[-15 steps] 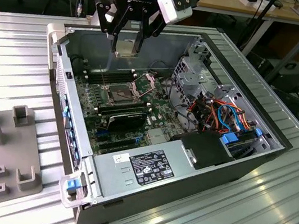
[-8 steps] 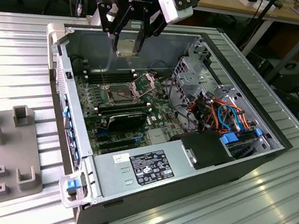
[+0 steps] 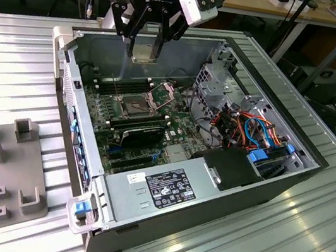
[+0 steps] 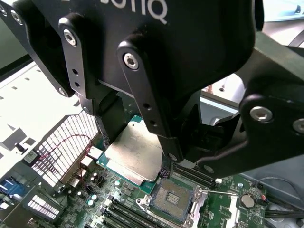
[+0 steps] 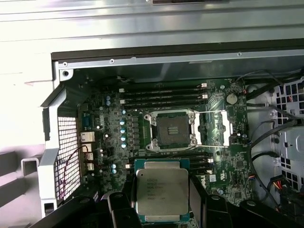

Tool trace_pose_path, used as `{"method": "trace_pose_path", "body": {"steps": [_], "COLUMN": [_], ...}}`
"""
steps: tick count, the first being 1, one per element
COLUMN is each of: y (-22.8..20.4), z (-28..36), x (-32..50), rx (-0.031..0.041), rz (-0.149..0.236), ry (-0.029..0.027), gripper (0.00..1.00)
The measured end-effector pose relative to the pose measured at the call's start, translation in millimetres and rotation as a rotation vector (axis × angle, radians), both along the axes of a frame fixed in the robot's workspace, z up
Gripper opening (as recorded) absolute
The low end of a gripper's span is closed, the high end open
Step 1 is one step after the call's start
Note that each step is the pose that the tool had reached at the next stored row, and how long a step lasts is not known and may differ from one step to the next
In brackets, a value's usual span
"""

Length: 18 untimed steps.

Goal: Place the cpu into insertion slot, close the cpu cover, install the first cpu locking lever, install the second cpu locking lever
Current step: 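Place the cpu into insertion slot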

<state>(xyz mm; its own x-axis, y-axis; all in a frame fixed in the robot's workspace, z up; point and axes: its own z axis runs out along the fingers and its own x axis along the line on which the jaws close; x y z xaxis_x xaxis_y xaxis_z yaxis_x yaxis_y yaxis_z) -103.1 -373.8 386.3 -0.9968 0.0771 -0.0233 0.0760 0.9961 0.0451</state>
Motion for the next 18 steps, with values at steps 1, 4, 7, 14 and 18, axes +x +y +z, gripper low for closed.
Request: {"method": "trace_pose_path", "body": {"steps": [1,4,7,14,18], "y": [0.2,0.6,0.9,1.2,1.6], "z": [0.0,-0.2,-0.3,-1.0,-2.4], "x": [0.3,1.2,1.8,2.7,4.3], "rx": [-0.0001,-0.0001,0.0,-0.0001,-0.0001], "rz": [0.0,0.0,0.0,0.0,0.0], "ry": [0.0001,0.0001,0.0,0.0,0.0001], "gripper": [0.55,0.55,0.55,0.55,0.55]}}
